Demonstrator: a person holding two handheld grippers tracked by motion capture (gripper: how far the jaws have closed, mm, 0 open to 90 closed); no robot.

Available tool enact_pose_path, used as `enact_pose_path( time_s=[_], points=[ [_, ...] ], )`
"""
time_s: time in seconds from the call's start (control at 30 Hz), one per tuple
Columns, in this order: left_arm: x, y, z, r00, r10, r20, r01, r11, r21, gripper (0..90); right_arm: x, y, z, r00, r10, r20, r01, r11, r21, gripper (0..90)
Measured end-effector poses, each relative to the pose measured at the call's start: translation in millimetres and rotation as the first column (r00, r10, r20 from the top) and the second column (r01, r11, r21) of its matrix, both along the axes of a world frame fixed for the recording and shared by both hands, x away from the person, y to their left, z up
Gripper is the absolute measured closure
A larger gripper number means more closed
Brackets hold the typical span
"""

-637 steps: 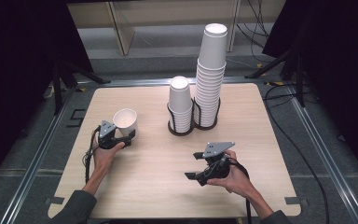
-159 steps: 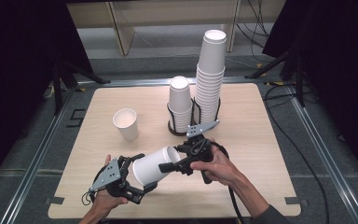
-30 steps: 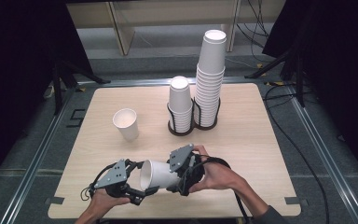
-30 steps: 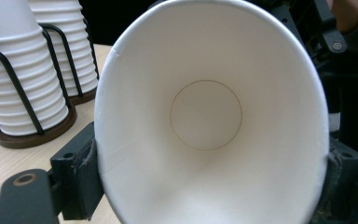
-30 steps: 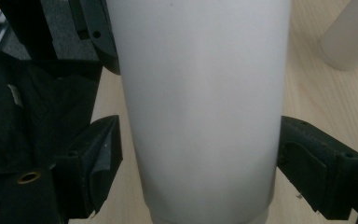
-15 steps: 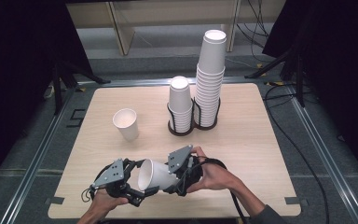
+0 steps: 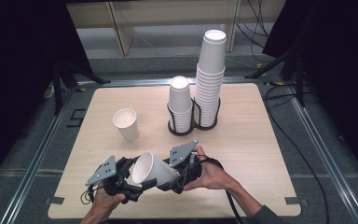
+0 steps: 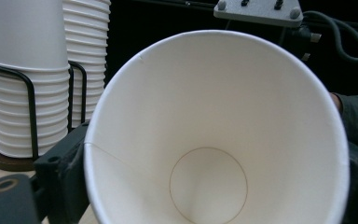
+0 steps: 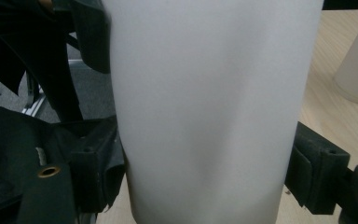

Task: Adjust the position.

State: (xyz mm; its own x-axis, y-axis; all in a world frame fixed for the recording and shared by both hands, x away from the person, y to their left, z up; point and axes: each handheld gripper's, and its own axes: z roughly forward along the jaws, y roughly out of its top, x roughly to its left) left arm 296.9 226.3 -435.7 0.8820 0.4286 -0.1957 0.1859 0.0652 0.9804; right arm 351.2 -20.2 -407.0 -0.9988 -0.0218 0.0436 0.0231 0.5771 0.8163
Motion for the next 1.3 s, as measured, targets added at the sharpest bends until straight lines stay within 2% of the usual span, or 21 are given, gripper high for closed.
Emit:
enact_pose_path(
  time_s=[0.17,0.2,0.37,0.4,0.5,0.6,0.7,0.73,0.77,0.8,0.87,0.9,0.97,1.0,1.03,1.1,1.13,1.17,1.2,1.27,1.3],
  points=[
    [-0.3,0.5,2.2,0.9999,0.008,0.014,-0.009,0.9997,0.021,13.0,2.6,1.3,-4.6,1.0,-0.008,-0.001,0.008,1.0,0.014,22.6],
    [-0.2,0.8,2.4,0.9998,0.012,0.016,-0.013,0.9996,0.027,13.5,2.1,1.9,-5.6,0.9998,-0.016,-0.014,0.016,1.0,0.013,22.1],
    [1.4,3.7,2.9,0.9989,0.041,0.021,-0.043,0.9973,0.059,14.8,4.8,0.8,-8.1,0.9987,-0.05,0.009,0.051,0.998,-0.025,16.4],
    [1.8,4.6,3.2,0.9982,0.054,0.025,-0.055,0.9958,0.073,14.8,4.5,-0.1,-8.7,0.9985,-0.055,-0.004,0.055,0.998,-0.039,16.4],
    [3.4,6.2,3.0,0.9945,0.091,0.051,-0.097,0.9861,0.134,14.7,6.3,-4.0,-8.4,0.9968,-0.079,0.004,0.079,0.995,-0.057,16.0],
    [5.1,7.7,2.4,0.9907,0.125,0.052,-0.133,0.9746,0.18,14.5,9.0,-6.6,-8.0,0.9924,-0.112,0.051,0.116,0.989,-0.087,15.9],
    [7.0,9.5,2.5,0.9833,0.172,0.058,-0.181,0.9548,0.235,14.3,10.0,-7.7,-8.9,0.9916,-0.124,0.037,0.127,0.987,-0.095,16.2],
    [9.7,10.1,1.9,0.9801,0.181,0.082,-0.195,0.9519,0.236,14.3,10.2,-8.1,-9.0,0.9907,-0.13,0.04,0.133,0.986,-0.097,16.2],
    [10.5,11.9,2.3,0.9759,0.199,0.089,-0.216,0.9407,0.262,14.3,11.0,-8.6,-9.1,0.9896,-0.136,0.049,0.14,0.985,-0.101,16.4],
    [11.0,13.9,2.9,0.9712,0.221,0.089,-0.238,0.9259,0.294,14.3,11.3,-9.0,-9.4,0.9892,-0.139,0.048,0.143,0.984,-0.105,16.7],
    [14.2,16.5,1.7,0.9625,0.256,0.09,-0.271,0.9161,0.295,14.2,12.1,-10.1,-9.9,0.9893,-0.138,0.047,0.143,0.984,-0.109,17.4],
    [16.0,20.2,2.8,0.9554,0.28,0.093,-0.295,0.8961,0.331,14.1,13.2,-10.6,-10.0,0.9885,-0.138,0.062,0.144,0.984,-0.109,17.4],
    [19.3,23.2,1.7,0.9461,0.309,0.097,-0.323,0.8801,0.348,14.1,13.1,-11.3,-10.4,0.9882,-0.146,0.047,0.15,0.982,-0.111,17.9],
    [21.4,24.6,0.6,0.9408,0.325,0.097,-0.338,0.8771,0.341,14.2,13.3,-11.8,-10.3,0.9881,-0.147,0.047,0.151,0.982,-0.111,17.9],
    [21.3,27.3,1.7,0.9317,0.352,0.088,-0.359,0.8562,0.372,14.2,13.4,-12.3,-10.1,0.9875,-0.151,0.045,0.156,0.982,-0.11,17.9],
    [24.1,31.3,2.1,0.9212,0.381,0.079,-0.381,0.8435,0.378,14.1,14.2,-14.2,-9.7,0.9867,-0.156,0.045,0.16,0.981,-0.111,18.0],
    [27.3,33.3,2.0,0.9187,0.387,0.079,-0.387,0.8429,0.374,14.1,14.9,-15.4,-9.7,0.986,-0.161,0.045,0.165,0.98,-0.112,18.1],
    [27.4,35.1,3.2,0.9122,0.402,0.08,-0.399,0.8269,0.396,14.0,16.0,-17.0,-9.7,0.9852,-0.164,0.049,0.169,0.98,-0.109,18.2],
    [29.2,36.4,3.2,0.9055,0.416,0.082,-0.412,0.8147,0.408,14.0,16.3,-18.2,-9.6,0.9846,-0.169,0.045,0.173,0.979,-0.109,18.4],
    [33.1,40.3,3.5,0.8977,0.435,0.07,-0.421,0.801,0.425,13.9,17.8,-21.5,-9.7,0.9819,-0.185,0.041,0.188,0.976,-0.11,18.7],
    [35.8,42.8,3.2,0.8934,0.445,0.063,-0.428,0.7986,0.424,13.9,19.0,-23.4,-9.8,0.9803,-0.192,0.046,0.196,0.975,-0.108,18.6]
  ],
)
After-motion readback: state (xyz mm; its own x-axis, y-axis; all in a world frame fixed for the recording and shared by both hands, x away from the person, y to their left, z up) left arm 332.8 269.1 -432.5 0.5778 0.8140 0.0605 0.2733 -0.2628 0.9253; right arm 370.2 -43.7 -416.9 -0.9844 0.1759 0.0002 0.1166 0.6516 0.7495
